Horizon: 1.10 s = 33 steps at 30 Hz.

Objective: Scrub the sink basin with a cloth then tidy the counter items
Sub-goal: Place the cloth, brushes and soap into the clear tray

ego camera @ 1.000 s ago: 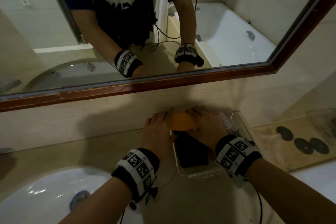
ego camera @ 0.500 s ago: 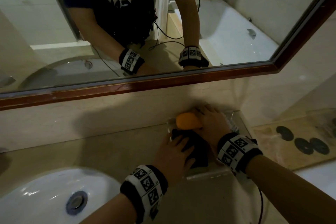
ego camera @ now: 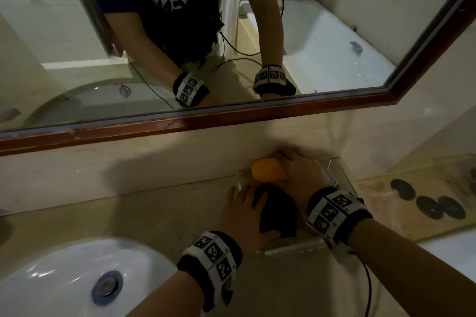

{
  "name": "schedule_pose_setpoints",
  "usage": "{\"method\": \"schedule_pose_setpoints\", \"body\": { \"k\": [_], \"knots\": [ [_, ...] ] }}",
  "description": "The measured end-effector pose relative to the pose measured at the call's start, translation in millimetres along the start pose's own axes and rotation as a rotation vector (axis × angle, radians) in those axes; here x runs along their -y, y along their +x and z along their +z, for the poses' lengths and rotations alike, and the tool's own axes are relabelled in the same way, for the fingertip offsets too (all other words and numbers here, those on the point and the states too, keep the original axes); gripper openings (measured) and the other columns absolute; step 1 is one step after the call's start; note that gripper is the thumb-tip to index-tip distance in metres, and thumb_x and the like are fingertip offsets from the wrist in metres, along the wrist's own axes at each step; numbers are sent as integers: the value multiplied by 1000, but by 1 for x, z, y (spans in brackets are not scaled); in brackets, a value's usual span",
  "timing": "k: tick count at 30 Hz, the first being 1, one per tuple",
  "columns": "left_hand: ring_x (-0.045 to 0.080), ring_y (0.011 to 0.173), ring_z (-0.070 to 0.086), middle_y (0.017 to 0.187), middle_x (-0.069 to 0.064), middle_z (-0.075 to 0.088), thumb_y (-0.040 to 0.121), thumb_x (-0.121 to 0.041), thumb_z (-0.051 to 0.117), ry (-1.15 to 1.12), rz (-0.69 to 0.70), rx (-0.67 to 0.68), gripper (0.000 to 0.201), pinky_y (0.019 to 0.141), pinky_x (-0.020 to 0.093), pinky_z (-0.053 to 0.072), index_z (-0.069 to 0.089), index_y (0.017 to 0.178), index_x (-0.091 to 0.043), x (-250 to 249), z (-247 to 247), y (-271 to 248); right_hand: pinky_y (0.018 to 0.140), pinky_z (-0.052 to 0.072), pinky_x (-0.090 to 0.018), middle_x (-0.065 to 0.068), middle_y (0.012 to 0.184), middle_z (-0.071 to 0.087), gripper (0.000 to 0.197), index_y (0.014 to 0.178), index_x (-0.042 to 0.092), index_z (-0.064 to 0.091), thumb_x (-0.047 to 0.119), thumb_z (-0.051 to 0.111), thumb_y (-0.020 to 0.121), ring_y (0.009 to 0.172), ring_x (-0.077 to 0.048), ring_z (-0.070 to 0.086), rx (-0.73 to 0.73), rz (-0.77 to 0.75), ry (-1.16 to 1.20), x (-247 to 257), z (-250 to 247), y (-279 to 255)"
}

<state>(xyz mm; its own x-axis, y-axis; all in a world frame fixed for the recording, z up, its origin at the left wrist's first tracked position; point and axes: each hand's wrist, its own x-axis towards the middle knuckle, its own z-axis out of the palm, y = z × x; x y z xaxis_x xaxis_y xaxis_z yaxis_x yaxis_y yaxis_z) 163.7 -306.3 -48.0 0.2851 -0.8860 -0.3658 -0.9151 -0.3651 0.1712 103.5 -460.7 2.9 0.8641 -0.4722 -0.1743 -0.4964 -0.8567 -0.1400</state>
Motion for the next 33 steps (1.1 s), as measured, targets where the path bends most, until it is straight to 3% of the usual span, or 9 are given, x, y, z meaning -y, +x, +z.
{"method": "schedule_pose_setpoints", "body": {
  "k": [4,9,11,12,14,21,23,25,33],
  "knots": [
    [22,147,17,158,4,23,49,-84,-17,-53,57,0,122,118,53,-7,18,151,-27,3,-7,-3,104,39,-43,-1,145,39,64,139,21,40,44,60,83,137,-25,32,43,9,-11,-1,2,0],
    [17,146,22,158,-1,25,64,-68,-1,-97,127,-2,95,119,52,0,27,148,-33,14,-9,-12,104,38,-42,2,150,32,62,142,21,35,38,58,86,140,-24,28,85,-28,-18,5,-2,-1],
    [18,133,47,145,0,48,77,-55,22,-119,130,-144,68,114,56,26,53,133,-30,16,-11,-18,103,38,-42,1,149,34,59,141,20,38,36,56,88,138,-25,30,77,-51,-10,8,-2,0],
    [18,115,63,128,0,64,79,-44,35,-153,123,-226,51,102,53,45,65,116,-28,18,-10,-20,102,39,-42,-1,147,36,57,140,19,40,35,57,87,137,-26,32,66,-67,-4,10,0,1],
    [18,88,71,99,-2,73,75,-31,48,-244,100,-391,29,84,38,57,68,95,-27,20,-6,-21,101,41,-41,-4,145,38,57,138,18,43,34,59,85,134,-29,34,56,-86,-23,12,7,4],
    [22,86,73,98,3,73,55,-38,65,-182,-73,-369,46,69,32,59,71,98,-21,22,-19,-23,100,42,-43,-11,139,40,47,132,13,47,22,56,87,126,-33,42,73,-82,-41,21,17,5],
    [26,110,65,123,6,64,68,-41,66,-226,-115,-368,54,88,40,52,64,118,-20,19,-18,-23,99,46,-43,-13,140,38,45,132,11,47,17,55,88,122,-34,48,105,-68,14,22,18,6],
    [21,138,37,150,0,36,87,-46,54,-253,-165,-265,61,112,37,30,39,142,-25,17,-16,-25,100,47,-44,-13,142,36,43,132,11,47,15,52,89,117,-34,53,125,-56,42,21,19,9],
    [18,146,19,160,-1,15,77,-73,48,-207,-217,-190,95,120,36,14,15,151,-24,17,-10,-25,91,48,-41,-14,136,40,32,123,6,53,6,46,91,115,-33,54,165,16,-48,26,11,8]
  ]
}}
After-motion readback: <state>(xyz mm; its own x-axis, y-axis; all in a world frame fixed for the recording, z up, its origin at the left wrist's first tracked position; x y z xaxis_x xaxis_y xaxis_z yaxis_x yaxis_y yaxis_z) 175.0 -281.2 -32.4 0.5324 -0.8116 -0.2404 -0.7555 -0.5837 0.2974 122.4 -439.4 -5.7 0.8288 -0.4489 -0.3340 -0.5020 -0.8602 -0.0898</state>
